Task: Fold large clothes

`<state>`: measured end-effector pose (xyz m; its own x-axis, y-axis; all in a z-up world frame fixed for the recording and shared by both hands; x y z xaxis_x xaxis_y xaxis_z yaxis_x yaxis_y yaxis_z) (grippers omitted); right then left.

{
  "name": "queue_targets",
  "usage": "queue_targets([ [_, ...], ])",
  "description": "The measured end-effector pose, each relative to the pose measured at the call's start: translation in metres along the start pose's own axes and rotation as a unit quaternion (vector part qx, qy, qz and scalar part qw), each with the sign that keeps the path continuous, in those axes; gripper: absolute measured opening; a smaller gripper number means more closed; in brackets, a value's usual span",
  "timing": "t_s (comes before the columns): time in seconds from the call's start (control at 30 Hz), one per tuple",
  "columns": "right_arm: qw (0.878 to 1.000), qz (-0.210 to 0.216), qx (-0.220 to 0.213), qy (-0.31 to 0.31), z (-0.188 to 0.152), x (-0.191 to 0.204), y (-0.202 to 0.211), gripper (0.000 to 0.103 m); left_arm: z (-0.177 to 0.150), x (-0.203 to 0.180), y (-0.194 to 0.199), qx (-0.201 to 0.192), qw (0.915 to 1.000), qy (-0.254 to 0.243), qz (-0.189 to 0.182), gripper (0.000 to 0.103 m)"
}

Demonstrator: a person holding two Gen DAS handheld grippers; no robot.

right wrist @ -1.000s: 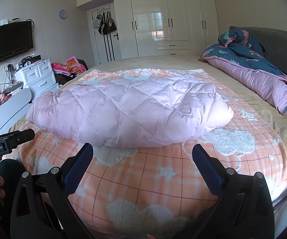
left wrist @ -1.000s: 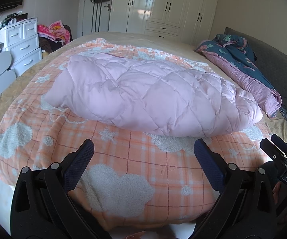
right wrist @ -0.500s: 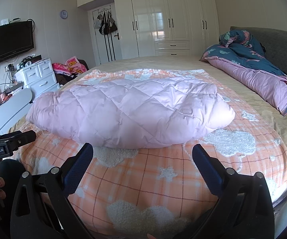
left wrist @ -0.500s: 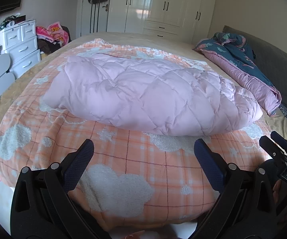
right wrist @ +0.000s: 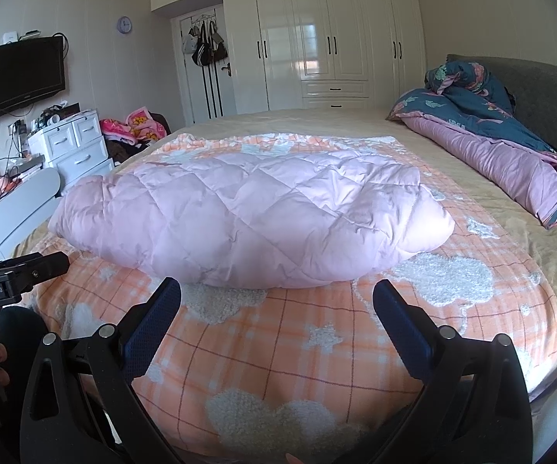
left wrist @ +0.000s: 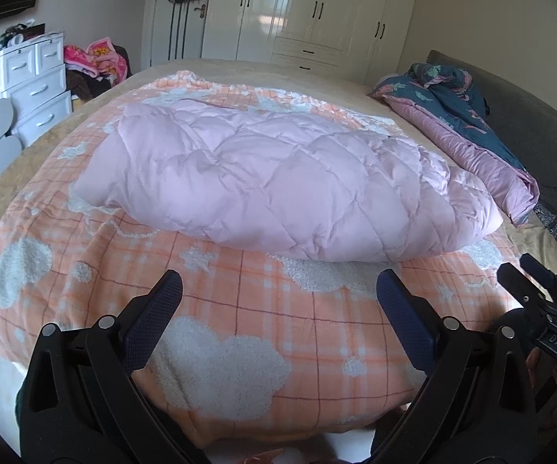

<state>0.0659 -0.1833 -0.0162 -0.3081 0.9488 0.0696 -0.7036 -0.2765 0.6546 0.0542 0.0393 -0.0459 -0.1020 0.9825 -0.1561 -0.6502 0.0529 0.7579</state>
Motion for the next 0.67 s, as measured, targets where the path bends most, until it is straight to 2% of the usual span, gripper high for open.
queue_targets([
  [0.07,1.0,-0.007,0.0,0.003,0.0,0.0,0.002,0.099,0.0,0.0,0.0,0.001,1.0,-0.001,0.009,0.094],
  [0.27,0.999,-0.015,-0.008,-0.029,0.002,-0.015,0.021,0.099,0.0,0.01,-0.002,0.013,0.9997,0.019,0.002,0.094],
  [0.4,0.995,-0.049,-0.03,-0.077,0.001,-0.055,0.049,0.099,0.004,0.028,0.0,0.015,0.999,0.041,0.005,0.094],
  [0.47,0.988,-0.087,-0.035,-0.121,-0.005,-0.1,0.066,0.099,0.014,0.047,0.0,0.019,0.9982,0.056,0.009,0.094],
  [0.5,0.983,-0.108,-0.036,-0.141,-0.009,-0.12,0.073,0.099,0.023,0.068,0.0,0.021,0.9968,0.077,0.013,0.094],
  [0.57,0.964,-0.175,-0.03,-0.199,-0.03,-0.182,0.09,0.099,0.04,0.109,0.004,0.014,0.9932,0.114,0.018,0.094],
  [0.63,0.932,-0.261,-0.003,-0.252,-0.063,-0.25,0.104,0.099,0.061,0.159,0.009,-0.001,0.9877,0.146,0.055,0.094],
  [0.67,0.91,-0.306,0.016,-0.278,-0.084,-0.284,0.11,0.099,0.07,0.186,0.009,-0.009,0.9833,0.16,0.086,0.094],
])
Point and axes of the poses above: each gripper's, at about its wrist camera, not at the fingertips, and y roughly against the way its jaws point, x to its left, z to its top, the point moved 3 cm from there along -y, roughly the way its jaws point, and after that the axes turned 10 degrees about x, right-handed, at the moved point
